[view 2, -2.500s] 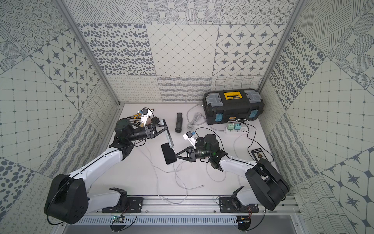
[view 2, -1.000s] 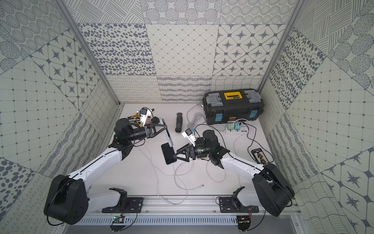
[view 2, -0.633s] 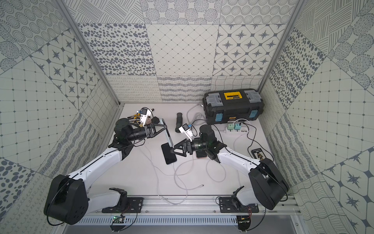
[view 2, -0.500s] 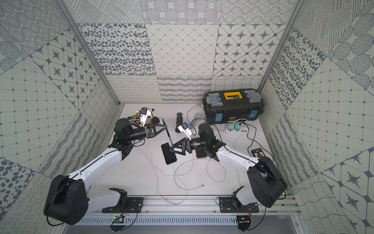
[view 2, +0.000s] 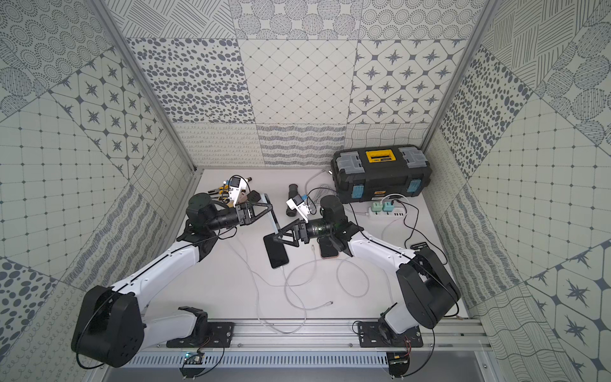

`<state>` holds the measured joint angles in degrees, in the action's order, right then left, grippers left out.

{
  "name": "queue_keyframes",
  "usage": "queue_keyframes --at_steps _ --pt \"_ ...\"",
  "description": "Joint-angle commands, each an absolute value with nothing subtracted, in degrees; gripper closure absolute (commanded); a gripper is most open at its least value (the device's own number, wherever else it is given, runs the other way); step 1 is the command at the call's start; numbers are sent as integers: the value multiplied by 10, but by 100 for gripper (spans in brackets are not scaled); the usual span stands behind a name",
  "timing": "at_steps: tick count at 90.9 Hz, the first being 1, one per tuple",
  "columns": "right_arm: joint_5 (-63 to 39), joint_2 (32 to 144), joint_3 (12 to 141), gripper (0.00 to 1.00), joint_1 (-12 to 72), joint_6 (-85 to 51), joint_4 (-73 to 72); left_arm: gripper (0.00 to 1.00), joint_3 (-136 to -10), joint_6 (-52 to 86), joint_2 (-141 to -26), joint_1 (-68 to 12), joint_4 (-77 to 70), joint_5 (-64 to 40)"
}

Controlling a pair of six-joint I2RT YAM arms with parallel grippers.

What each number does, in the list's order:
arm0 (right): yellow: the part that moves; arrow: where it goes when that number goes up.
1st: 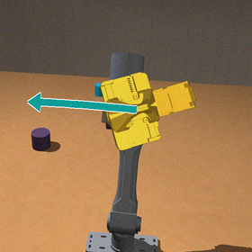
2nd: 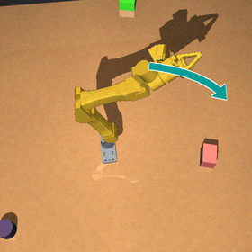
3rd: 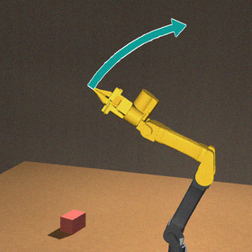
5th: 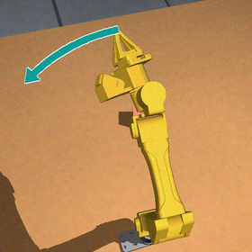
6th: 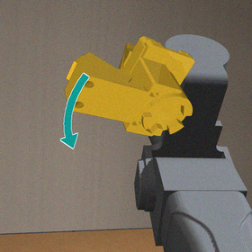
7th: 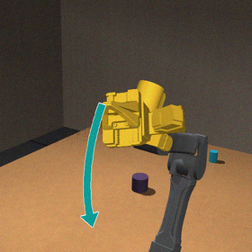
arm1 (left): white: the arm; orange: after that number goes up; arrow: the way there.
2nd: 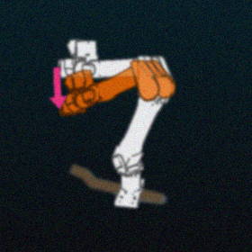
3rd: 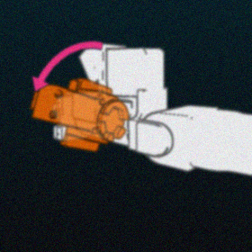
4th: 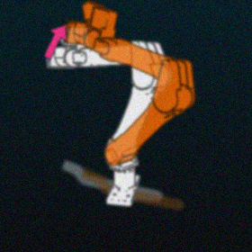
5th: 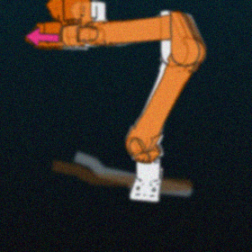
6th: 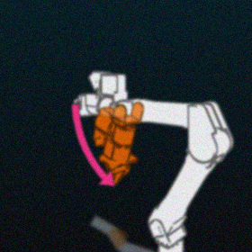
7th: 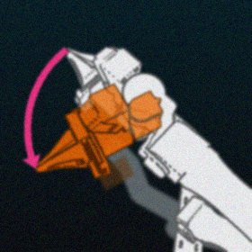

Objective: Unplug the charging cable from the phone
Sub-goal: Place the phone at the center of the board.

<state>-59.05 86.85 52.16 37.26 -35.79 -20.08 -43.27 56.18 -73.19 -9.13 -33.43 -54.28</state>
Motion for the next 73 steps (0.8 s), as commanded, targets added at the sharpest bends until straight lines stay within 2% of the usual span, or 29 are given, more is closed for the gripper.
queue_keyframes --at_steps 1,21,41,51,56,59,66,68,69,73 --pt "-600 882 540 5 372 -368 -235 100 -435 568 -729 -89 -392 -559" --pt "-605 889 541 13 372 -386 -264 100 -435 569 -730 -90 -393 -560" --pt "-607 889 533 27 371 -395 -279 100 -433 569 -730 -90 -394 -560" --pt "-606 887 529 37 371 -398 -285 89 -431 568 -729 -89 -395 -560" --pt "-606 886 526 43 371 -401 -292 80 -430 567 -729 -90 -395 -559" --pt "-606 886 524 47 371 -403 -296 69 -430 568 -728 -90 -394 -559" --pt "-605 883 520 53 371 -404 -303 34 -429 567 -728 -90 -394 -558" --pt "-605 882 519 54 370 -405 -304 13 -428 567 -727 -90 -393 -558" --pt "-604 882 518 55 370 -405 -305 7 -428 567 -728 -90 -394 -558" --pt "-603 880 516 57 370 -404 -308 2 -429 565 -727 -90 -393 -558"
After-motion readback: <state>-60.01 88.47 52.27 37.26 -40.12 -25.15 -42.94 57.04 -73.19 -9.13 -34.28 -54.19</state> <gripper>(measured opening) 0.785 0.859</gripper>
